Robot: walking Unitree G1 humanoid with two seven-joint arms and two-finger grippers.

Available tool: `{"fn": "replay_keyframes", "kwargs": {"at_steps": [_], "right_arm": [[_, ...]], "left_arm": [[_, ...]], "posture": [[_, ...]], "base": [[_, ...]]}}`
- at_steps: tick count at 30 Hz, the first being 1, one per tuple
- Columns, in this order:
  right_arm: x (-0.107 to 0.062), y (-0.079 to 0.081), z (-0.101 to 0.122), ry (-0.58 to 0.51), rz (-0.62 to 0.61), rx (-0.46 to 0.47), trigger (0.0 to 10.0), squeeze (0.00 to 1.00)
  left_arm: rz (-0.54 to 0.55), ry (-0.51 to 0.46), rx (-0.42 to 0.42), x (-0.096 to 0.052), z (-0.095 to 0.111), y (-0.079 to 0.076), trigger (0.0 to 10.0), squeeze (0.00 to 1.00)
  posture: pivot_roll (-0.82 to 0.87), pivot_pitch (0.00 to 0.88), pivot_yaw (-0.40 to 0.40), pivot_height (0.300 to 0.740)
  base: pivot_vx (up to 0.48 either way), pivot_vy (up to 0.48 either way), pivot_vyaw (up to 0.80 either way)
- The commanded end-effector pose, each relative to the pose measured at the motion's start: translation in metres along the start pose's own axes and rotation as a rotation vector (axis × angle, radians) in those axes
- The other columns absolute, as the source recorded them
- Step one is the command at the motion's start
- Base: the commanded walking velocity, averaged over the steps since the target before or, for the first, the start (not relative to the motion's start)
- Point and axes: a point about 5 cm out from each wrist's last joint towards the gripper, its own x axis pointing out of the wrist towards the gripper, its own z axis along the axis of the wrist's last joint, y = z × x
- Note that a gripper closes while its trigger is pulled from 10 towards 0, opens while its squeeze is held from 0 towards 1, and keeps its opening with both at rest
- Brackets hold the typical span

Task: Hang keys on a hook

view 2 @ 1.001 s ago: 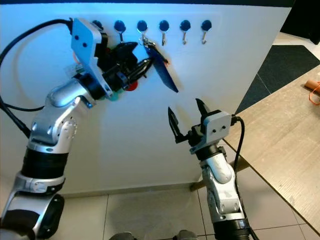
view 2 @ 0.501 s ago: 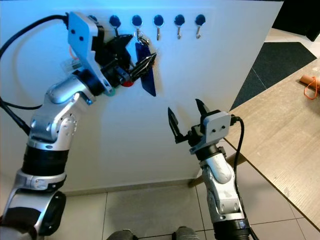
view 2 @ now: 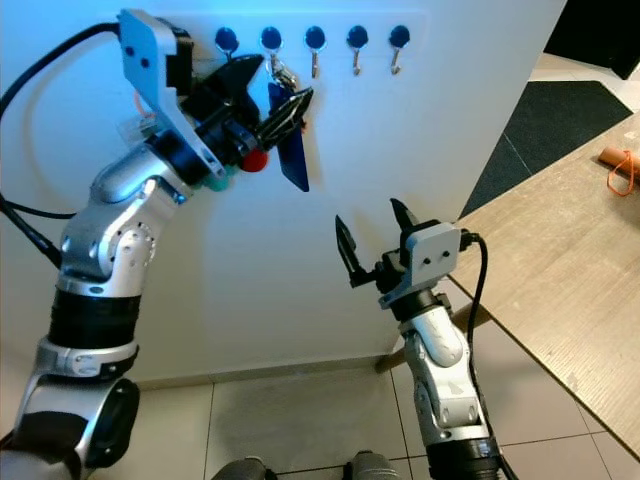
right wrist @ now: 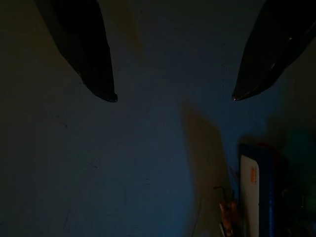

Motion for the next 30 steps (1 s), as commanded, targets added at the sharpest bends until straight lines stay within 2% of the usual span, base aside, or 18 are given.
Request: {"fn": "replay_keyframes", "kwargs": {"at_steps": [1,4,12,16,19,22,24,27,30], "right_arm": [[-0.001,0.0,0.002,-0.003,0.001,-0.007,10.0,0.0],[-0.001,0.0,0.003,-0.004,0.001,-0.006,10.0,0.0],[0.0,0.0,0.003,-0.003,0.002,-0.002,10.0,0.0],[0.0,0.001,0.002,-0.002,0.005,-0.001,10.0,0.0],[0.0,0.001,0.002,-0.001,0.006,0.0,10.0,0.0],[-0.001,0.001,0.002,0.0,0.007,0.0,10.0,0.0],[-0.001,0.001,0.001,0.002,0.007,-0.001,10.0,0.0],[-0.001,0.001,0.001,0.002,0.007,-0.001,10.0,0.0],[0.0,0.001,0.004,-0.011,0.011,-0.003,10.0,0.0]], "left_arm": [[0.058,-0.091,0.007,-0.003,0.019,0.01,10.0,0.0],[0.07,-0.144,-0.008,-0.003,0.025,0.011,10.0,0.0],[0.083,-0.203,-0.039,-0.005,0.031,0.016,10.0,0.0],[0.032,-0.217,-0.076,-0.007,0.032,0.013,10.0,0.0],[-0.091,-0.158,-0.096,-0.011,0.026,0.003,10.0,0.0],[-0.15,-0.112,-0.085,-0.013,0.021,-0.004,10.0,0.0],[-0.227,-0.02,-0.047,-0.016,0.009,-0.013,10.0,0.0],[-0.246,0.021,-0.02,-0.018,0.003,-0.016,10.0,0.0],[-0.219,0.074,0.045,-0.019,-0.006,-0.014,10.0,0.0]], "posture": [[0.03,0.096,-0.032,0.74],[0.03,0.095,-0.032,0.74],[0.03,0.095,-0.033,0.74],[0.03,0.094,-0.034,0.74],[0.03,0.092,-0.034,0.74],[0.03,0.092,-0.034,0.74],[0.03,0.089,-0.034,0.74],[0.03,0.089,-0.034,0.74],[0.03,0.089,-0.035,0.74]], "base": [[0.0,0.0,0.0],[0.0,0.0,0.0],[0.0,0.0,0.0],[0.0,0.0,0.0],[0.0,0.0,0.0],[0.0,0.0,0.0],[0.0,0.0,0.0],[0.0,0.0,0.0],[0.0,0.0,0.0]]}}
